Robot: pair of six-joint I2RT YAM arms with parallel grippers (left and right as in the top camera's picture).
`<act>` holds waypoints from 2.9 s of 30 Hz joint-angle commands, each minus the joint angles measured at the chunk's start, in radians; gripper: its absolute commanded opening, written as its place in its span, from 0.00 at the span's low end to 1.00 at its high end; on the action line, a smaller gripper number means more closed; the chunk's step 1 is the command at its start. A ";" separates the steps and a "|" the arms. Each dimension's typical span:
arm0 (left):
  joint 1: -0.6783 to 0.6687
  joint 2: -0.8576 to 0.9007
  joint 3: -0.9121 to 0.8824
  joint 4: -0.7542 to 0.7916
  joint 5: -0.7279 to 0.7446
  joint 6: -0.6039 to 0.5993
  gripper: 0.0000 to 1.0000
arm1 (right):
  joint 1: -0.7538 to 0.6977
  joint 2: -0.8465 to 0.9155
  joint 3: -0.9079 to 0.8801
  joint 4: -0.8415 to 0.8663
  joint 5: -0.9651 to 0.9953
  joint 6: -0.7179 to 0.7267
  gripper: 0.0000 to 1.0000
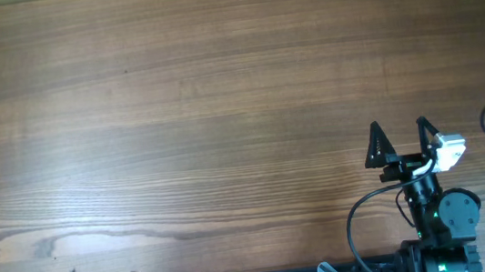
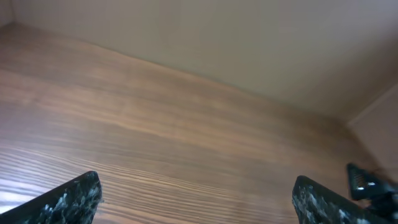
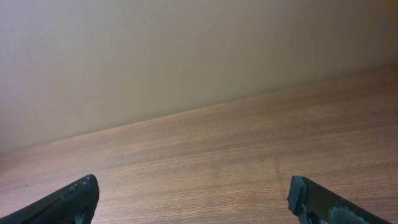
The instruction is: Untangle cables
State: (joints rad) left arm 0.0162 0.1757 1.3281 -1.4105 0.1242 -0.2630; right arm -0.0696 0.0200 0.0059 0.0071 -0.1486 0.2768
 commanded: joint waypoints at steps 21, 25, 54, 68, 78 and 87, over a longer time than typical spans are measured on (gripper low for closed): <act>0.003 -0.033 -0.631 0.603 0.185 -0.055 1.00 | 0.005 -0.015 -0.001 0.003 -0.005 0.014 1.00; 0.002 -0.033 -0.809 0.899 0.201 -0.055 1.00 | 0.005 -0.015 0.000 0.003 -0.005 0.014 1.00; 0.002 -0.172 -1.315 1.415 -0.183 -0.008 1.00 | 0.005 -0.015 -0.001 0.003 -0.005 0.014 1.00; 0.002 -0.172 -1.318 1.325 -0.102 0.146 1.00 | 0.005 -0.015 0.000 0.003 -0.005 0.014 1.00; 0.002 -0.172 -1.318 1.326 -0.103 0.147 1.00 | 0.005 -0.015 0.000 0.003 -0.005 0.014 1.00; 0.002 -0.172 -1.318 1.326 -0.103 0.147 1.00 | 0.005 -0.015 -0.001 0.003 -0.005 0.014 1.00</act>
State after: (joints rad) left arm 0.0162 0.0135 0.0166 -0.0834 0.0059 -0.1349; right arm -0.0696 0.0181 0.0059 0.0067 -0.1486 0.2840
